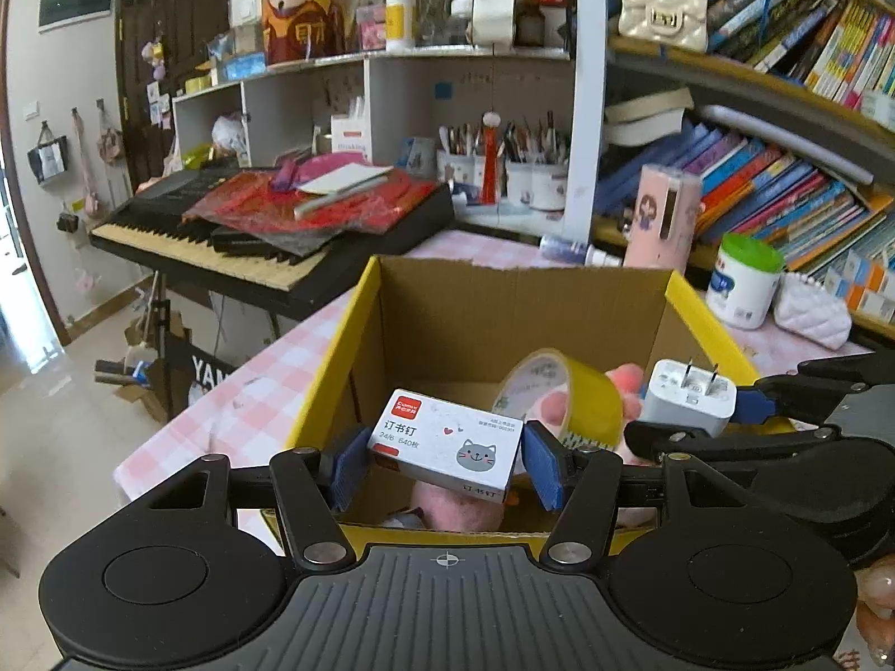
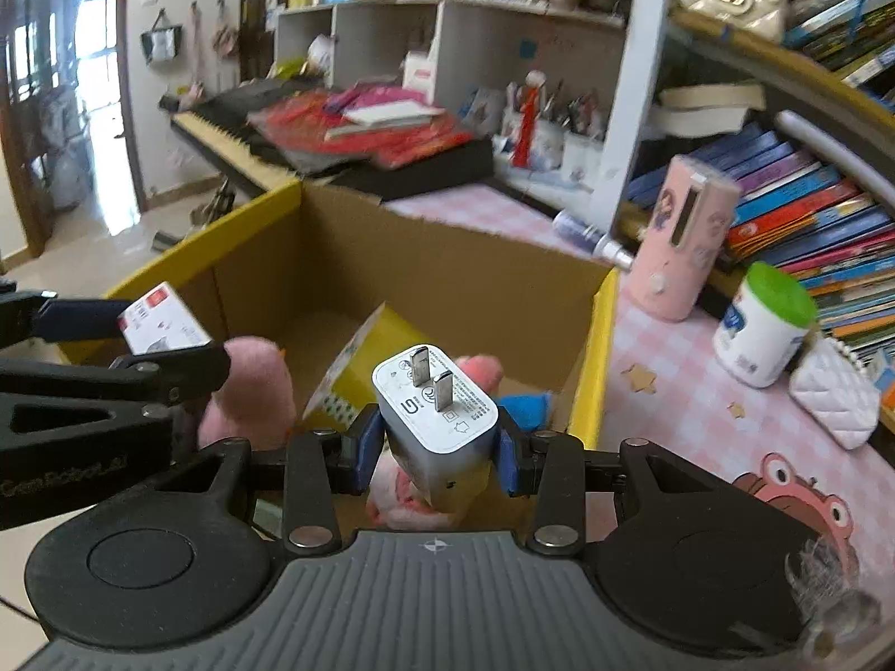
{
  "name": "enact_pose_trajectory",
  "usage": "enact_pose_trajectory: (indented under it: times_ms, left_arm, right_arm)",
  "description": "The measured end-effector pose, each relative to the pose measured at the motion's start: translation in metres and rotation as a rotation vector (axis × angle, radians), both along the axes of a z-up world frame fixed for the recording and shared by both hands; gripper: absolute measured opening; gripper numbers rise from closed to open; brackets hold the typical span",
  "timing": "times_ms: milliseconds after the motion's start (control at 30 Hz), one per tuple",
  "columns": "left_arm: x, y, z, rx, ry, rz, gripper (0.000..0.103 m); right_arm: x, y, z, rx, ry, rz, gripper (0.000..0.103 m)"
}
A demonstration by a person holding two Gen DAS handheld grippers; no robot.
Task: Organize objects
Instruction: 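Open both grippers over the box to drop the charger and stapler box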
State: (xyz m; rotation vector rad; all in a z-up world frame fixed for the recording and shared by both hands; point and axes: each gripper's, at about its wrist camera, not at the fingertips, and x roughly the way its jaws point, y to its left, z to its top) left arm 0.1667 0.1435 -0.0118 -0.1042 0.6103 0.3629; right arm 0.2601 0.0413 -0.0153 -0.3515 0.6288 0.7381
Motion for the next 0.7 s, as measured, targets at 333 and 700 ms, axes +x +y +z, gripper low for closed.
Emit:
enact_pose_trajectory:
  times_ms: [333, 700]
  left_arm:
    - [0.01, 0.001, -0.01, -0.002, 0.05, 0.015, 0.058]
    - [0.01, 0.004, -0.01, -0.001, 0.043, 0.023, 0.058]
  right_arm:
    - [0.01, 0.009, -0.009, -0.04, 0.013, 0.053, 0.039]
    - [0.006, 0.001, 0.001, -0.038, -0.075, 0.027, 0.066]
